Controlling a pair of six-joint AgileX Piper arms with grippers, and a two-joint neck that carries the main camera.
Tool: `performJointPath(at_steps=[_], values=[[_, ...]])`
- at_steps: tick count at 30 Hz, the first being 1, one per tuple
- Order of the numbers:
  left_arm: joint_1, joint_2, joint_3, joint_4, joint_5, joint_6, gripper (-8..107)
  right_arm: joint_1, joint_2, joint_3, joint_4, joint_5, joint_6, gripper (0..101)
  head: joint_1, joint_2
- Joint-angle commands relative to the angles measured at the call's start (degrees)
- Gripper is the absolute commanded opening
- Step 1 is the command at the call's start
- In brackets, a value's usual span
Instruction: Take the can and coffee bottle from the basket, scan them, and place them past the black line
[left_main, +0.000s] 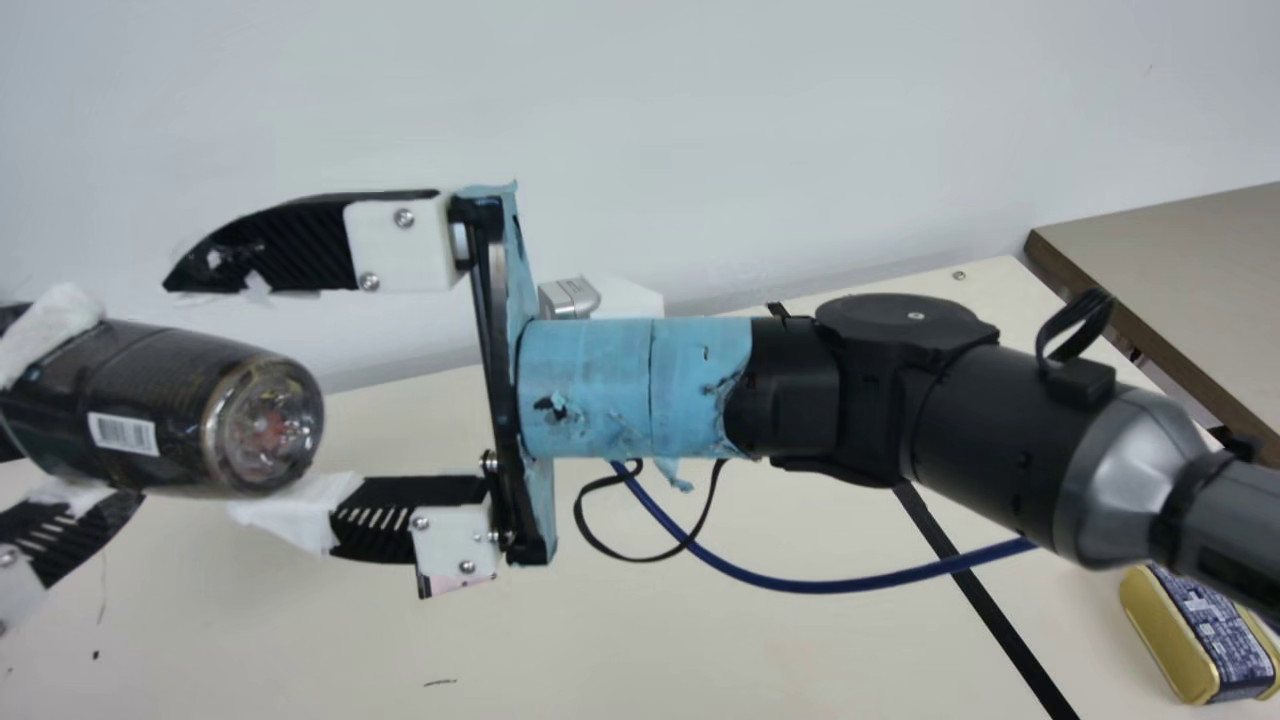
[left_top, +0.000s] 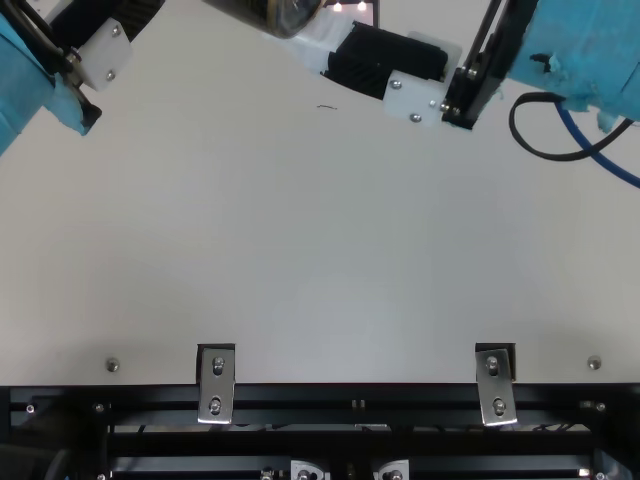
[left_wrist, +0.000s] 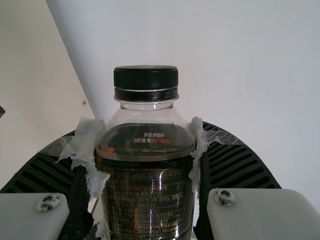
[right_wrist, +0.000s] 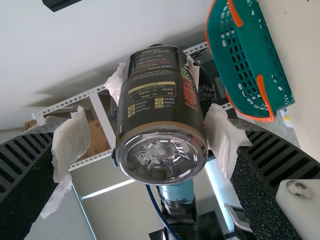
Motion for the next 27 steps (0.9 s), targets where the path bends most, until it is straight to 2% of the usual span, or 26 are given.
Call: performJointPath(at_steps=[1, 9, 27], values=[[0.00, 0.00, 0.00, 0.00, 0.00, 0.00, 10, 0.13, 0.17, -0.36, 0.04, -0.01, 0.33, 101, -1.98, -0.73], [0.00, 0.00, 0.00, 0.00, 0.00, 0.00, 10, 1.97, 1.43, -1.74, 0.04, -0.61, 2.18, 101, -1.98, -0.73], [0.00, 0.00, 0.00, 0.00, 0.00, 0.00, 10, 2.80, 1.95, -1.70, 0.04, -1.53, 2.63, 101, -1.98, -0.73]])
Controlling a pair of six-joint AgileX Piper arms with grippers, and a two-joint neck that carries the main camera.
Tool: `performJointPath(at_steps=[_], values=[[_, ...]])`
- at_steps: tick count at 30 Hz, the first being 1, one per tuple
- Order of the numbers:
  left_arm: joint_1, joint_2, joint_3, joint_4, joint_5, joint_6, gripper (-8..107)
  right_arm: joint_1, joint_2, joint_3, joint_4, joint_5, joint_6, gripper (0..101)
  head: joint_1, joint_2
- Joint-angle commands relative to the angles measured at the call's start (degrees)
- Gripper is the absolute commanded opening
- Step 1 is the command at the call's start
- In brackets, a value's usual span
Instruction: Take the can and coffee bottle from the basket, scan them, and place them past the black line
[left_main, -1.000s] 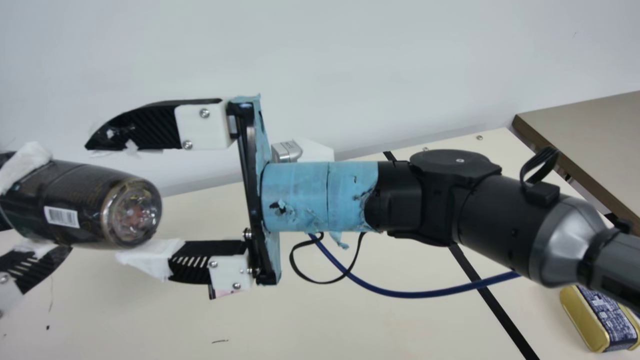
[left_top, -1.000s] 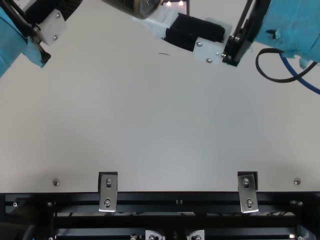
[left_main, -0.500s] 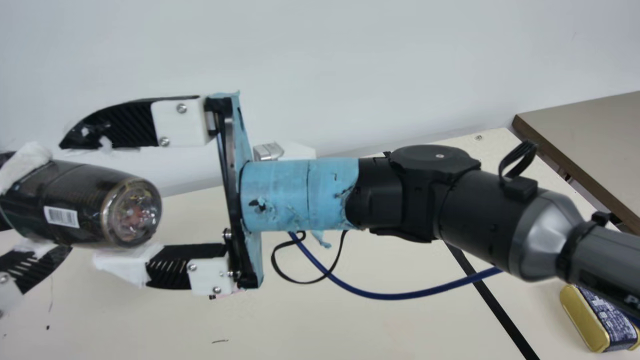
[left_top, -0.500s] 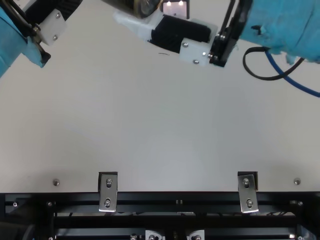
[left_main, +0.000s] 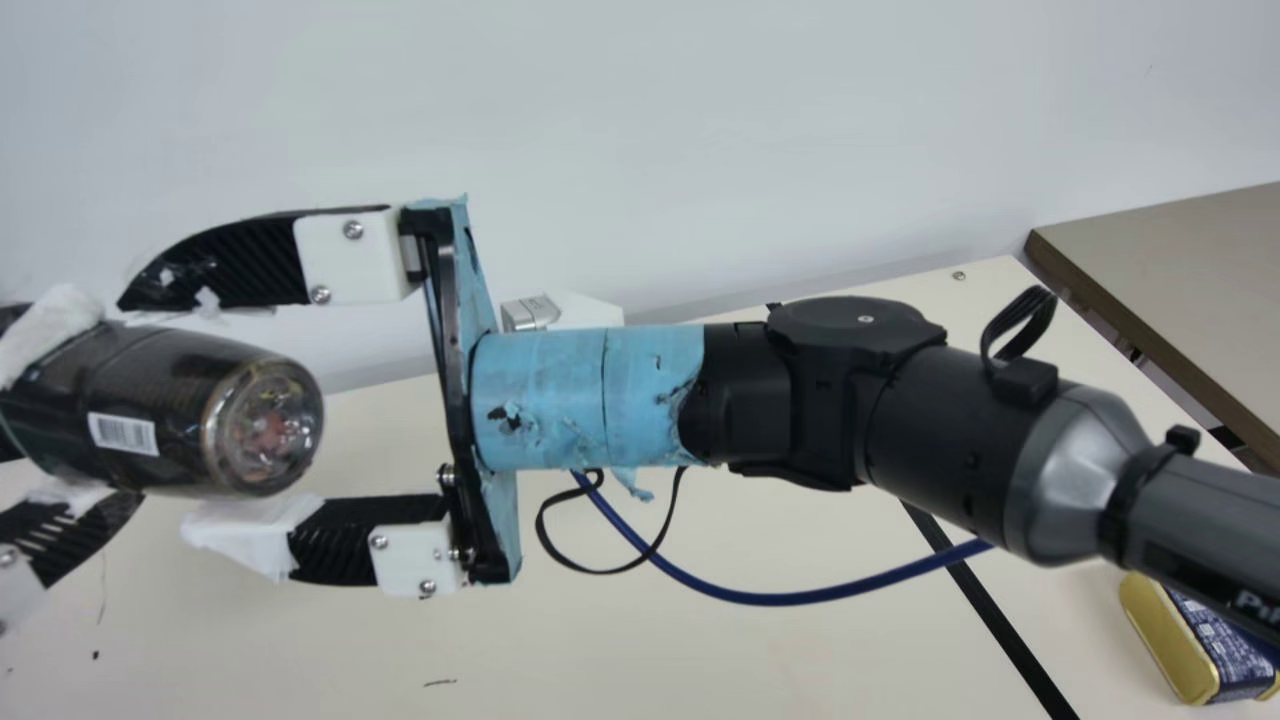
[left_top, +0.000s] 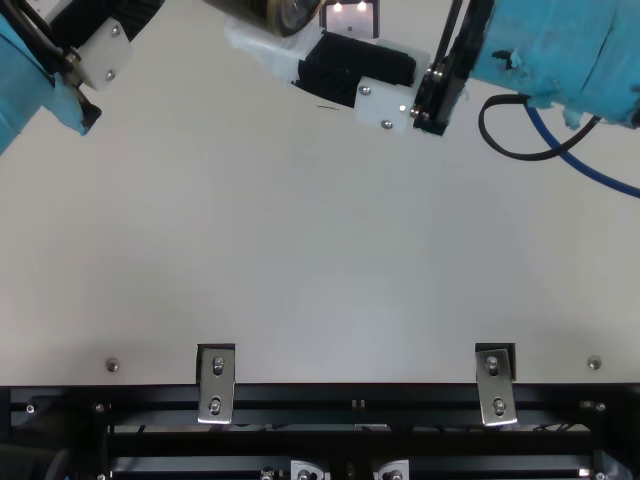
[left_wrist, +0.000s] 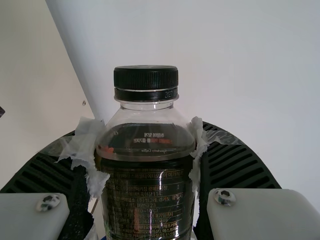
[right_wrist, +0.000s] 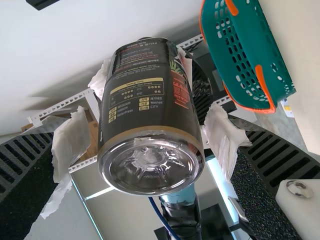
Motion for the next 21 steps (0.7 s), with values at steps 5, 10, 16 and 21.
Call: performJointPath(at_steps=[5, 10, 16, 21], values=[[0.00, 0.00, 0.00, 0.00, 0.00, 0.00, 10, 0.00, 0.00, 0.00, 0.00, 0.00, 0.00, 101, -1.68, -0.73], [0.00, 0.00, 0.00, 0.00, 0.00, 0.00, 10, 0.00, 0.00, 0.00, 0.00, 0.00, 0.00, 101, -1.68, -0.73], [0.00, 0.00, 0.00, 0.00, 0.00, 0.00, 10, 0.00, 0.00, 0.00, 0.00, 0.00, 0.00, 101, -1.68, -0.73], [0.00, 0.00, 0.00, 0.00, 0.00, 0.00, 10, 0.00, 0.00, 0.00, 0.00, 0.00, 0.00, 101, -1.68, -0.73]])
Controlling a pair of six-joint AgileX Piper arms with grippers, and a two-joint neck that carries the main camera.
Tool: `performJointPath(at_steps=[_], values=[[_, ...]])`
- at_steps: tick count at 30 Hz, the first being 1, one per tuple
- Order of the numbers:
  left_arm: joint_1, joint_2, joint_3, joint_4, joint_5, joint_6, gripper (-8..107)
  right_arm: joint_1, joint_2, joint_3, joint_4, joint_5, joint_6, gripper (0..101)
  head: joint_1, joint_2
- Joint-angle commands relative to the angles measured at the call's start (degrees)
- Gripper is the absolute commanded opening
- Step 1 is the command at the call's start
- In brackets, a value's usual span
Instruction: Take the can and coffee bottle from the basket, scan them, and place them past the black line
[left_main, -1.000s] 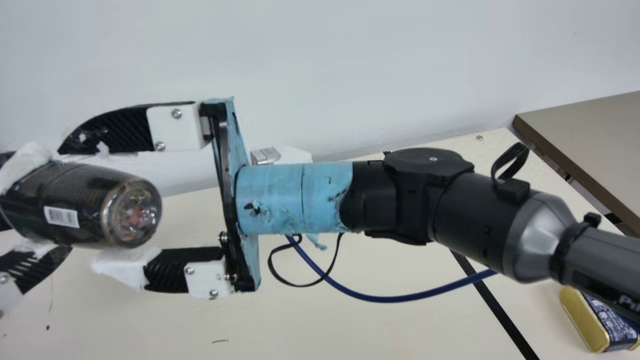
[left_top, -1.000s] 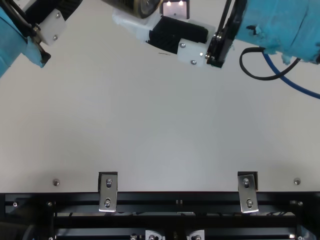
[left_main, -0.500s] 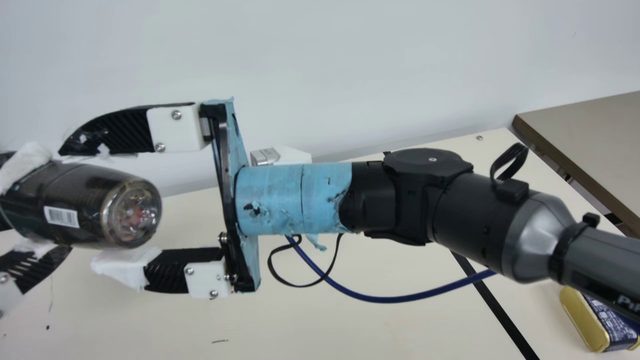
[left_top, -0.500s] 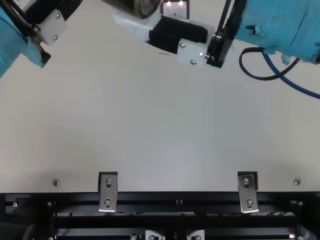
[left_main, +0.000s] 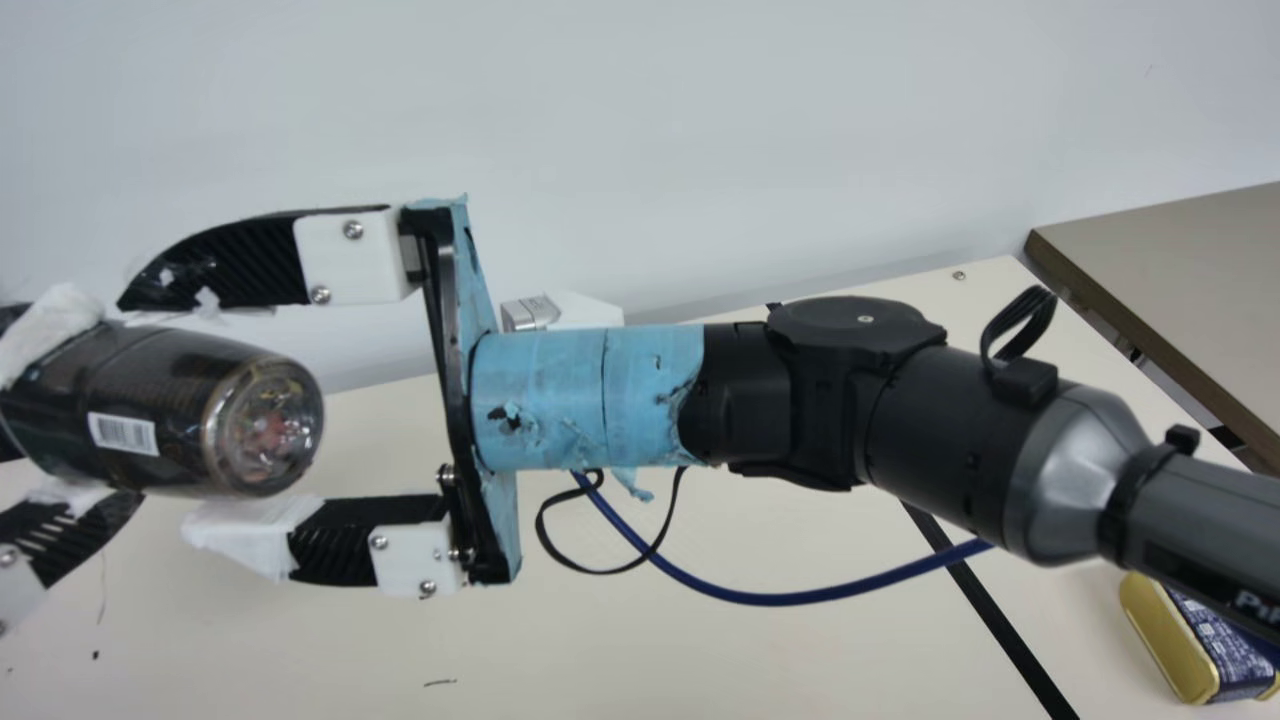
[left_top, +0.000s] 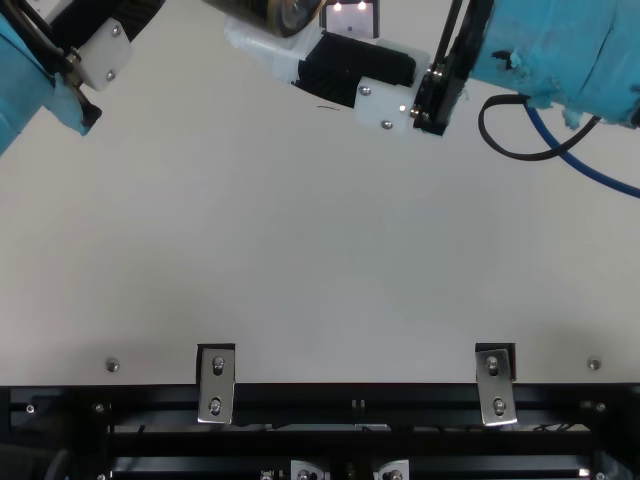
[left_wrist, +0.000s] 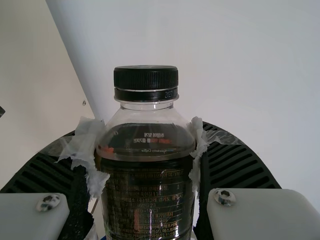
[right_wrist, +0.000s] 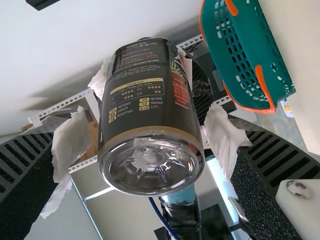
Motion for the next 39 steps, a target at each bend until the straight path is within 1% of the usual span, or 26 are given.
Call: performJointPath(at_steps=[1, 2, 3, 14, 15, 16, 29, 31, 34, 39], values=[[0.00, 0.00, 0.00, 0.00, 0.00, 0.00, 10, 0.00, 0.00, 0.00, 0.00, 0.00, 0.00, 101, -1.68, -0.73], [0.00, 0.00, 0.00, 0.00, 0.00, 0.00, 10, 0.00, 0.00, 0.00, 0.00, 0.00, 0.00, 88, -1.68, -0.73], [0.00, 0.00, 0.00, 0.00, 0.00, 0.00, 10, 0.00, 0.00, 0.00, 0.00, 0.00, 0.00, 0, -1.68, -0.73], [0.00, 0.00, 0.00, 0.00, 0.00, 0.00, 10, 0.00, 0.00, 0.00, -0.44, 0.00, 0.00, 0, -1.68, -0.73], [0.00, 0.00, 0.00, 0.00, 0.00, 0.00, 66, 0.00, 0.00, 0.00, -0.44, 0.00, 0.00, 0, -1.68, -0.73], [0.00, 0.00, 0.00, 0.00, 0.00, 0.00, 90, 0.00, 0.00, 0.00, -0.44, 0.00, 0.00, 0, -1.68, -0.73], [0.06, -0.01, -0.06, 0.71, -0.47, -0.37, 90, 0.00, 0.00, 0.00, -0.44, 0.00, 0.00, 0, -1.68, -0.73], [0.52, -0.19, 0.04, 2.38, -1.96, -1.05, 90, 0.00, 0.00, 0.00, -0.44, 0.00, 0.00, 0, -1.68, -0.73], [2.00, -1.12, 0.58, 6.73, -5.28, -3.06, 90, 0.00, 0.00, 0.00, -0.44, 0.00, 0.00, 0, -1.68, -0.73], [7.45, -4.61, 1.82, 11.41, -7.61, -7.47, 90, 0.00, 0.00, 0.00, -0.44, 0.00, 0.00, 0, -1.68, -0.73]])
